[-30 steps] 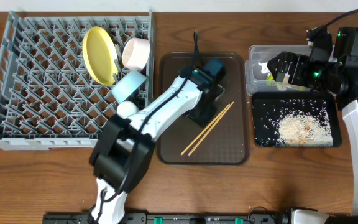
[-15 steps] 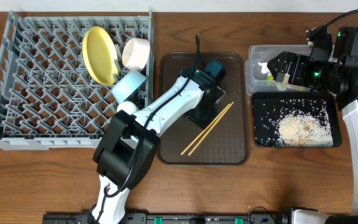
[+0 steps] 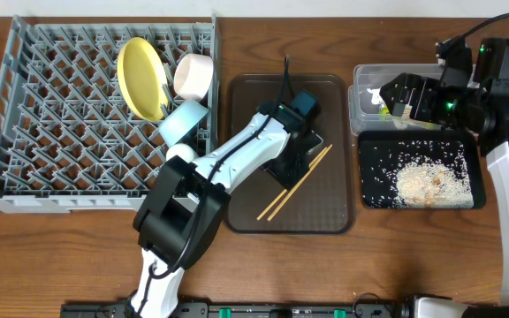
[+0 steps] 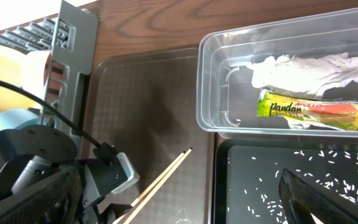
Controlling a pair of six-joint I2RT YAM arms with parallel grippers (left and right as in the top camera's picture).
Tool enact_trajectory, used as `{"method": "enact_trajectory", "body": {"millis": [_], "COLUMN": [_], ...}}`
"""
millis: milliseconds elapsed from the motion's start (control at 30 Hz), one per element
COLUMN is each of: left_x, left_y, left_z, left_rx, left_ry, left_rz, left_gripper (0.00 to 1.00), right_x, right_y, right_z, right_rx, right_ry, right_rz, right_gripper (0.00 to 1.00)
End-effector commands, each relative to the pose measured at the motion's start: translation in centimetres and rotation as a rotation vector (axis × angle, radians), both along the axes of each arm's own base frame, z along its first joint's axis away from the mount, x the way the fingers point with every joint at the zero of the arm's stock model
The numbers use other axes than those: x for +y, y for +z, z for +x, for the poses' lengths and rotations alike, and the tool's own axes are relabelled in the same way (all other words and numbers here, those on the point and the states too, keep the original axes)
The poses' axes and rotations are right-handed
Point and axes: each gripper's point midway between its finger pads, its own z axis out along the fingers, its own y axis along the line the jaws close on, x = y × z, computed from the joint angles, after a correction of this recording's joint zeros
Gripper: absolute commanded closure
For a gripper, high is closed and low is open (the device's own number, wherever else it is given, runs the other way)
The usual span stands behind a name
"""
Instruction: Sort waste into correct bins and load items into the dishwasher
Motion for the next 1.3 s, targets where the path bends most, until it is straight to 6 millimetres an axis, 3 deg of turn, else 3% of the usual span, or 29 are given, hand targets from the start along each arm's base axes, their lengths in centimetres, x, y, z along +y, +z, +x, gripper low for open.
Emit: {"method": "enact_trajectory", "body": {"millis": [0,167,367,467,667,800,1033,1267], "left_x": [1.1,2.3,1.1,0.6,1.8,2.0,2.0,1.5], "left_y": [-0.8,-0.9,-1.1,-1.8,-3.3,-3.4,-3.5,-3.8], "left_z": [-0.8,-1.8,-2.4,-2.8,-2.5,-1.8,1.2,2.3], "left_rx": [0.03,0.068,0.086,0.097,0.08,0.06,-0.084,-0.131], "left_ry": [-0.035,-0.095,-0.134,-0.149,-0.107,-0.099,-0.106,-0.129], "left_rz": [0.058,0.106,0.057,0.06,0.164,0.166,0.2,0.186], "left_gripper": [0.36,0.35,0.34,0.34,0.33,0.33,0.33,0.34], "right_x": [0.2,0.2,0.2,0.2,0.2,0.2,0.2,0.2], "right_y": [0.1,0.1,0.1,0.1,0.1,0.1,0.1,0.1], "right_z": [0.0,0.0,0.0,0.0,0.0,0.0,0.0,0.0], "right_rx": [-0.001,-0.001,-0.001,-0.001,-0.001,-0.001,-0.001,-0.001], "right_ry": [0.0,0.0,0.0,0.0,0.0,0.0,0.0,-0.001], "right_rz": [0.004,0.004,0.004,0.004,0.004,0.004,0.004,0.004], "right_gripper": [0.01,0.01,0.01,0.01,0.01,0.01,0.01,0.01]}}
